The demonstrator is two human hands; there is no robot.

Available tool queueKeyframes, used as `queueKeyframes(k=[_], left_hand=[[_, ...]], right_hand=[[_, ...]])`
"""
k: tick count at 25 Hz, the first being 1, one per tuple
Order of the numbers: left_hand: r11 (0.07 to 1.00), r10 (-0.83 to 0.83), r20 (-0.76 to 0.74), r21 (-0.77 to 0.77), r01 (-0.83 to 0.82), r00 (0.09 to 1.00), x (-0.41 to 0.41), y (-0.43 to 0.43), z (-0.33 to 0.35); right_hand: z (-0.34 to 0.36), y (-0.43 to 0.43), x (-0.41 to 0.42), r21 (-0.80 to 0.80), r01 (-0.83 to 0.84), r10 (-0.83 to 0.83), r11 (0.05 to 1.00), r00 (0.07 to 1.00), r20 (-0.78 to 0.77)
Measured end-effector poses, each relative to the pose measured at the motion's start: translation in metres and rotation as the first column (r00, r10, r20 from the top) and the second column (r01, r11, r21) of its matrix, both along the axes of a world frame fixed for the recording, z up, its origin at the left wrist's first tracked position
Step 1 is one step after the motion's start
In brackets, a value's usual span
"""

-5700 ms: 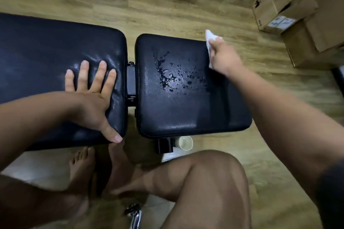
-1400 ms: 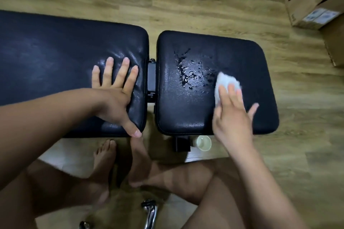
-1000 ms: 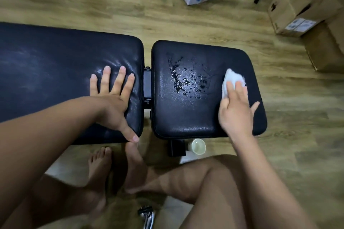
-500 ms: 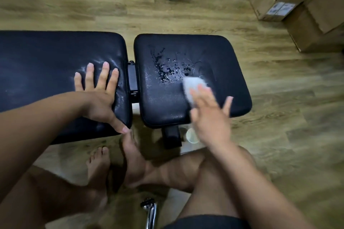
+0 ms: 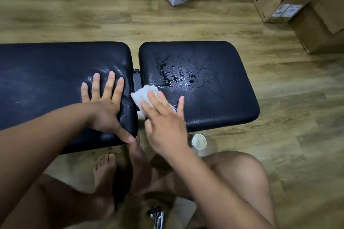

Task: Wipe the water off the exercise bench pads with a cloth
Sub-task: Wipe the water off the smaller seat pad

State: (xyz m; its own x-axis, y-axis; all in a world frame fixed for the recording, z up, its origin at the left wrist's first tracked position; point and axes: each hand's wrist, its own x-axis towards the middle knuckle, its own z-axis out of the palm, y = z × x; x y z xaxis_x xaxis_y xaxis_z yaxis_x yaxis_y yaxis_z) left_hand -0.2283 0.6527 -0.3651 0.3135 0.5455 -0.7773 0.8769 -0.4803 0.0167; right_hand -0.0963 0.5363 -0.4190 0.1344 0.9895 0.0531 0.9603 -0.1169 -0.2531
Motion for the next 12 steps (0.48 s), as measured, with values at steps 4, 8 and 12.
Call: queueKeyframes(k=[4,8,12], left_hand=[[1.000,-0.001,0.011,0.004,0.001,1.000,-0.002,0.001,-0.002],[1.000,-0.012,0.006,-0.008,0.012,1.000,-0.003,0.004,-0.006],[1.000,-0.018,-0.006,-0.007,0.018,1.000,-0.003,0.002,-0.004]], right_hand=[[-0.003,-0.039,0.131,-0.002,0.349,-0.349,0.937,0.937,0.000],[0.012,-0.032,0.192,-0.042,0.711,-0.711,0.702,0.696,-0.097],[0.003,-0.003,0.072,0.029,0.403,-0.402,0.915,0.915,-0.015]])
